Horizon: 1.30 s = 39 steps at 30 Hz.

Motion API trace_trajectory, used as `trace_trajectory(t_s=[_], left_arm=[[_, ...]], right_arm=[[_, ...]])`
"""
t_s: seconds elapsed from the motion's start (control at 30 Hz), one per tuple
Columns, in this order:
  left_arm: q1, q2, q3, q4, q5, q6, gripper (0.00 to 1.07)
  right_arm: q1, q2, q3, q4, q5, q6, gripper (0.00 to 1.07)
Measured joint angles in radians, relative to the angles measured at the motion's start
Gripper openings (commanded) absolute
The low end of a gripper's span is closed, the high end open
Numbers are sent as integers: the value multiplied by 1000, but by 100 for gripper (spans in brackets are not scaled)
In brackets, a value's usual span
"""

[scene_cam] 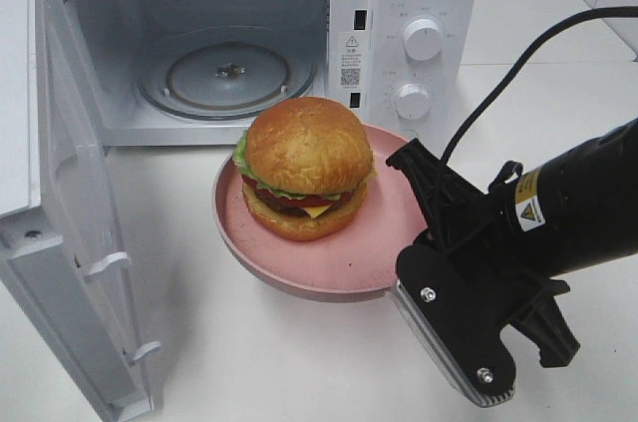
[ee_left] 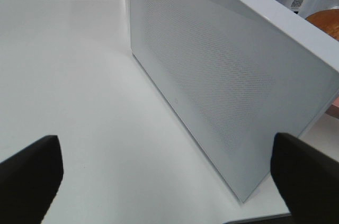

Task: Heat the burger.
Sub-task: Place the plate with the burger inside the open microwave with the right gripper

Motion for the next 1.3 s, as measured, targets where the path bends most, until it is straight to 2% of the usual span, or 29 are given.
trace_trajectory(t_s=[0.3,1.03,1.3], left_arm=[[0,0,0,0,0,0,100],[0,0,0,0,0,0,100],[0,0,0,0,0,0,100]], right_arm=[[0,14,-16,-65,-5,78,0],[0,301,-309,-89,-6,210,0],[0,358,-379,-92,5,211,0]])
